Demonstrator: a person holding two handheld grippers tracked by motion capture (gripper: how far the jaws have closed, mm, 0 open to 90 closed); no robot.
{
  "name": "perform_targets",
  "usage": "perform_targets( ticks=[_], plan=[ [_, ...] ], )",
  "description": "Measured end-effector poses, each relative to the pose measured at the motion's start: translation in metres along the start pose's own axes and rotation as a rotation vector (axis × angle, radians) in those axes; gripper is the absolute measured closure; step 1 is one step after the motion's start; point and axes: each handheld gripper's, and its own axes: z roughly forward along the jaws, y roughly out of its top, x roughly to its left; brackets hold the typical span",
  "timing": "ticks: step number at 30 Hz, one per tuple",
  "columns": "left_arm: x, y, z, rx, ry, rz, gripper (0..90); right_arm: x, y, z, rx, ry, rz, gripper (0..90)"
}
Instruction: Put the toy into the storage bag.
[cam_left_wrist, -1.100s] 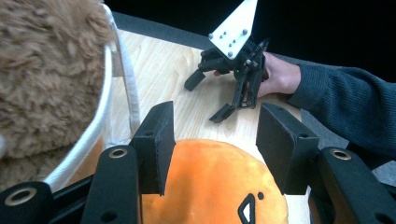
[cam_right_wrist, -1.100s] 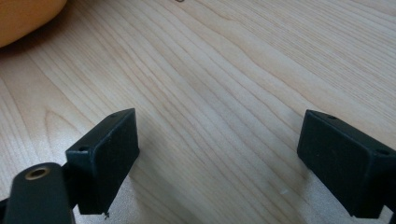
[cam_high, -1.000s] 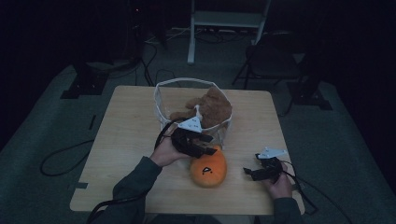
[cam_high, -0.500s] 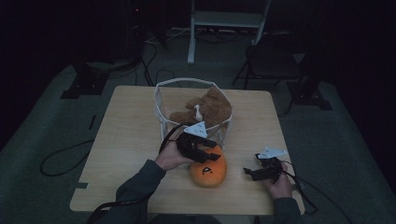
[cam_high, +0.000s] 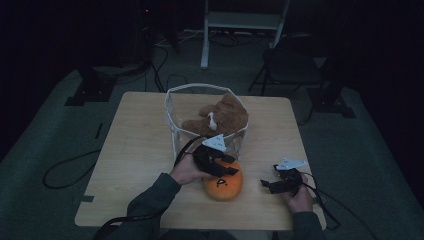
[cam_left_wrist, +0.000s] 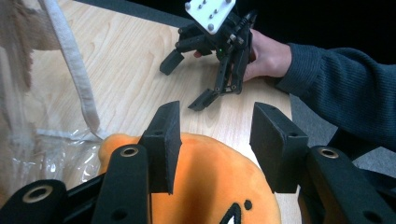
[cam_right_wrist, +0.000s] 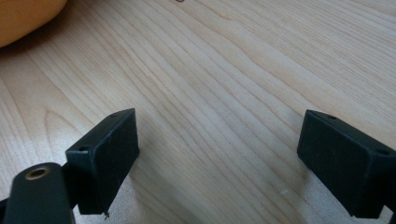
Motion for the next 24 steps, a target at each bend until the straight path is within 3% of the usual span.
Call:
perform_targets(
  ticks=[7,11,16,20,24],
  plan=[
    [-0.005,-0.010,0.006,0.020,-0.010,-0.005,52.1,0.000,0.000,0.000,0.001,0.000,0.000,11.8],
    [-0.007,-0.017,-0.001,-0.005,-0.010,-0.015,51.9,0.000,0.000,0.000,0.000,-0.001,-0.001,11.8],
    [-0.006,-0.030,-0.003,0.012,0.015,-0.023,50.2,0.000,0.000,0.000,0.000,-0.001,-0.001,11.8],
    [0.000,-0.044,0.001,0.045,0.036,-0.059,48.2,0.000,0.000,0.000,-0.001,0.000,0.000,11.9],
    [0.000,-0.048,-0.002,0.010,0.019,-0.077,46.7,0.000,0.000,0.000,0.000,-0.001,-0.001,11.8]
  ],
)
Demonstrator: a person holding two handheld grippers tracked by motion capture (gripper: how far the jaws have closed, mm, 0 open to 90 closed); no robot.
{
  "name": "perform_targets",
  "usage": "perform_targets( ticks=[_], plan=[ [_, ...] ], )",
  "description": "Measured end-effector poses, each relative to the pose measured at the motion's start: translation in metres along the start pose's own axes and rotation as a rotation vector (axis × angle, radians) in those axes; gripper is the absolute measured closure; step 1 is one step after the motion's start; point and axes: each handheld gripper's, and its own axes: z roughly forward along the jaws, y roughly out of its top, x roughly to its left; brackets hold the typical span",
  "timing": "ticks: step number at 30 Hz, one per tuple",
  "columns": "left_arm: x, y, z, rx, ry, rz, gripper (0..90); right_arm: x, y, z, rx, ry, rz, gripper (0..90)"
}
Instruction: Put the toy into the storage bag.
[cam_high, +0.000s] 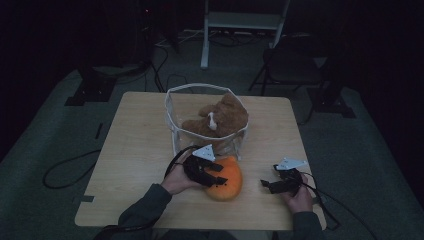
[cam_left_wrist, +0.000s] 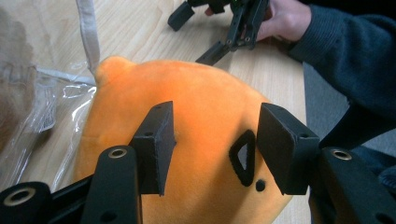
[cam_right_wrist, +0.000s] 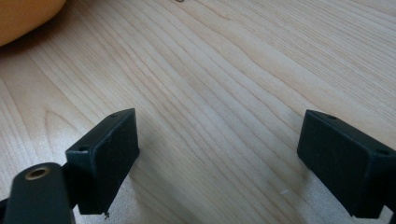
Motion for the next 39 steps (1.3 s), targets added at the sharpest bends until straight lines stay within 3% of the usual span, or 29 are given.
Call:
perform_targets(
  ticks=[7,11,13,17,22,28,29,30,32,34,37,39],
  plan=[
    [-0.012,0.002,-0.001,-0.036,-0.050,0.033,48.7,0.000,0.000,0.000,-0.001,0.000,0.000,11.9],
    [-0.016,0.002,0.002,-0.032,-0.077,0.048,58.8,0.000,0.000,0.000,0.000,0.000,0.000,11.8],
    [-0.018,0.001,0.003,-0.040,-0.113,0.045,59.9,0.000,0.000,0.000,0.000,0.000,0.000,11.8],
    [-0.024,-0.001,0.007,-0.030,-0.143,0.068,59.8,0.000,0.000,0.000,0.000,0.000,-0.001,11.8],
    [-0.024,-0.005,0.008,0.000,-0.091,0.078,59.1,0.000,0.000,0.000,0.000,0.000,-0.002,11.9],
    [-0.015,-0.008,-0.005,-0.008,0.061,0.073,56.2,0.000,0.000,0.000,0.000,0.000,-0.001,11.9],
    [-0.015,-0.008,-0.005,-0.008,0.061,0.073,54.0,0.000,0.000,0.000,0.000,0.000,-0.001,11.9],
    [-0.014,-0.009,-0.009,-0.009,0.108,0.078,51.8,0.000,0.000,0.000,0.000,0.000,-0.001,11.8],
    [-0.012,-0.011,-0.012,-0.009,0.149,0.081,46.5,0.000,0.000,0.000,0.000,-0.001,-0.001,11.9],
    [-0.011,-0.013,-0.014,-0.012,0.180,0.079,38.7,0.000,0.000,0.000,0.000,-0.002,0.001,11.9],
    [-0.008,-0.015,-0.014,-0.010,0.207,0.053,20.3,0.000,0.000,0.000,0.000,-0.002,0.003,11.9],
    [-0.006,-0.016,-0.014,-0.012,0.238,0.049,18.4,0.000,0.000,0.000,-0.001,-0.002,0.003,11.9]
  ],
)
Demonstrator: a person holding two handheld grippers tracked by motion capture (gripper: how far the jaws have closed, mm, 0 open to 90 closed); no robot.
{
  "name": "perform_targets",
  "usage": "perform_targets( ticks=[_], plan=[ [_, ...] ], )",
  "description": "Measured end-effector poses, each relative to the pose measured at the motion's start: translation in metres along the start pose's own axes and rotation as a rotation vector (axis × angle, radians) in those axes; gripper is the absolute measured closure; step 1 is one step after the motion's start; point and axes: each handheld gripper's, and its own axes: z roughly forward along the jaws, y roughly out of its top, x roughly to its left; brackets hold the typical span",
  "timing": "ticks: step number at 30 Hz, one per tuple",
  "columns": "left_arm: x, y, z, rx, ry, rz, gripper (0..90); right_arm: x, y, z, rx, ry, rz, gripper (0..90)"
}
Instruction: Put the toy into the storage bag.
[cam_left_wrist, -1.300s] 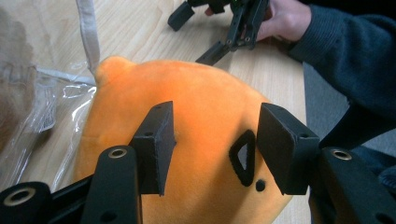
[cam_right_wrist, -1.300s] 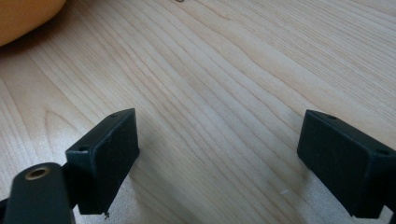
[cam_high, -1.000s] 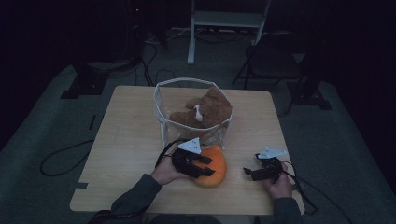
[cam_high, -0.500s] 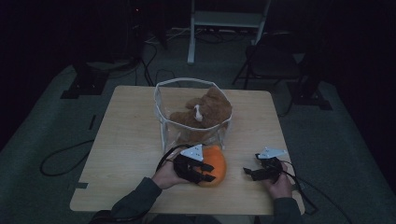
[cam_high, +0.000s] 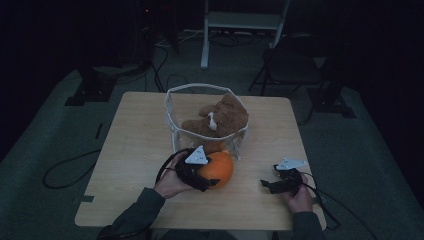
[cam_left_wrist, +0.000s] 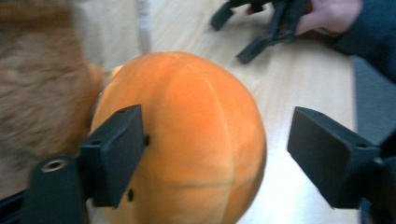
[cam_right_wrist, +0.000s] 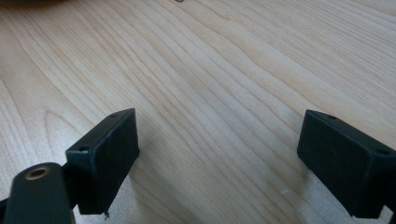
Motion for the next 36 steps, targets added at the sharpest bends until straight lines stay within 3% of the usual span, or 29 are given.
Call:
perform_targets(
  ticks=[4,7,11,14,25,36],
  plan=[
    [0.003,-0.002,0.003,-0.005,0.055,-0.007,16.5,0.000,0.000,0.000,0.000,0.000,0.001,11.9],
    [0.003,-0.005,0.004,0.001,0.099,0.012,16.5,0.000,0.000,0.000,0.000,0.000,0.001,11.9],
    [0.004,-0.006,0.004,-0.005,0.101,0.021,16.6,0.000,0.000,0.000,-0.001,0.000,0.001,11.8],
    [0.005,-0.010,0.005,0.022,0.098,0.038,16.7,0.000,0.000,0.000,0.000,0.000,-0.001,11.9],
    [0.013,-0.026,-0.005,0.024,0.094,-0.035,17.9,0.000,0.000,0.000,0.000,-0.001,0.000,11.9],
    [0.012,-0.030,-0.014,0.014,0.106,-0.030,36.8,0.000,0.000,0.000,0.000,-0.001,0.001,11.9]
  ],
)
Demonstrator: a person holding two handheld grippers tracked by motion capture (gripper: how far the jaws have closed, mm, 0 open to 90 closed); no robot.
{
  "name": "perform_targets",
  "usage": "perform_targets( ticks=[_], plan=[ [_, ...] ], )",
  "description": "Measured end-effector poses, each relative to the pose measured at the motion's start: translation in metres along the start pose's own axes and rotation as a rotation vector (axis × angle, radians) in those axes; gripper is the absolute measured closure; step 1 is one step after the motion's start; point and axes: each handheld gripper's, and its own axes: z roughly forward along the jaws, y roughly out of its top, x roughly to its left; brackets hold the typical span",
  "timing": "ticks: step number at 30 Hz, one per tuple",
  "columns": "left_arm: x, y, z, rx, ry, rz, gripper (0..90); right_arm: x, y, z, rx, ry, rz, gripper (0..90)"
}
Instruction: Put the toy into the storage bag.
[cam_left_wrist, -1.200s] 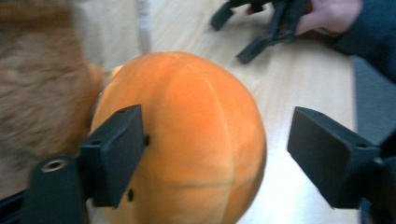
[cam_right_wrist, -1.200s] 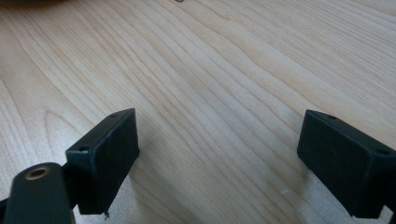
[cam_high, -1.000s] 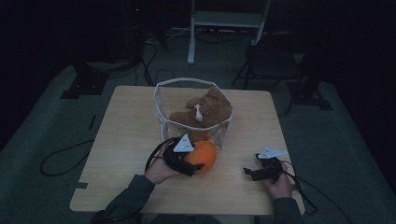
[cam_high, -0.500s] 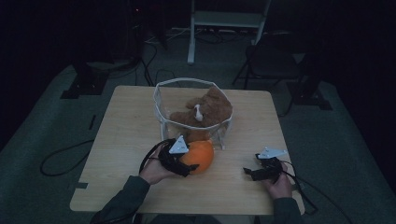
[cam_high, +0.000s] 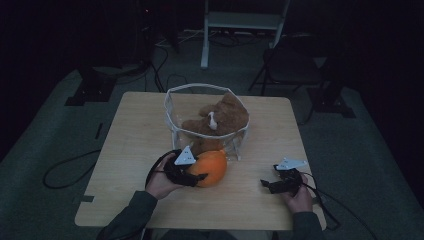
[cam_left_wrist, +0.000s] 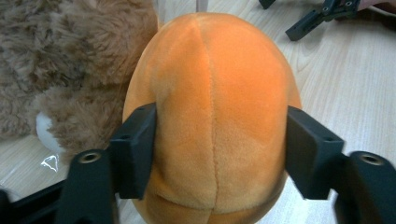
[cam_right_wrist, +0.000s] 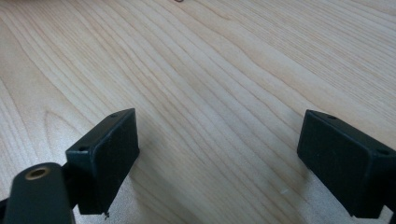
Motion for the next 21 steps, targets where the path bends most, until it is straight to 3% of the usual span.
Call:
perform_targets(
  ticks=[10,21],
  plan=[
    [0.003,0.004,-0.010,-0.044,-0.027,-0.038,45.4,0.000,0.000,0.000,0.000,0.000,0.000,11.9],
    [0.007,0.006,-0.015,-0.070,-0.048,-0.065,47.4,0.000,0.000,0.000,0.000,0.000,0.000,11.9]
  ],
)
